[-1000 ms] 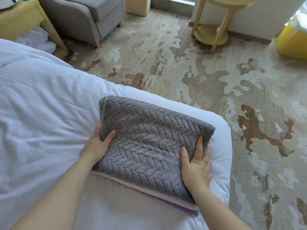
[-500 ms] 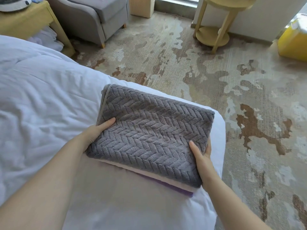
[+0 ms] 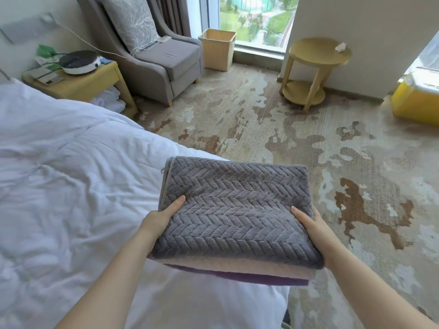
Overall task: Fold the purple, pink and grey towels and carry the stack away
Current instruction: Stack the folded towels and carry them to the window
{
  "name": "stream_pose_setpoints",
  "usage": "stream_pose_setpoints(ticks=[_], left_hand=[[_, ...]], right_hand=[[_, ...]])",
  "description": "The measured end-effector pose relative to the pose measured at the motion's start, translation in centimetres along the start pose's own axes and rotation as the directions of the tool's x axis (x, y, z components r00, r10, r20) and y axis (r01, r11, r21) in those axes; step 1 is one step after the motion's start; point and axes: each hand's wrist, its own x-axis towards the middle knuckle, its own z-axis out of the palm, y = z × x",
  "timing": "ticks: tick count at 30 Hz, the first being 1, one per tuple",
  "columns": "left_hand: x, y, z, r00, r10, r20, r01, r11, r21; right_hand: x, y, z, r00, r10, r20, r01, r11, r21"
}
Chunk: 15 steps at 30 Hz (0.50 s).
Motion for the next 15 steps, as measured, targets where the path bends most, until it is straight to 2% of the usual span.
stream_pose_setpoints(ticks=[8,15], left_hand=[[-6.9,6.0,3.9,0.994,0.083,-0.071,-0.088,0.994,-0.069],[-8.1,13.8,12.5,0.979,0.139,-0.148,-0.153,0.984,-0.09]], right_hand=[[-1.6,-7.0,-6.5,0.994,-0.106,0.002,0.105,0.992,-0.067],[3.6,-14.0,-15.5,0.975,-0.212,0.069,0.215,0.976,-0.038]])
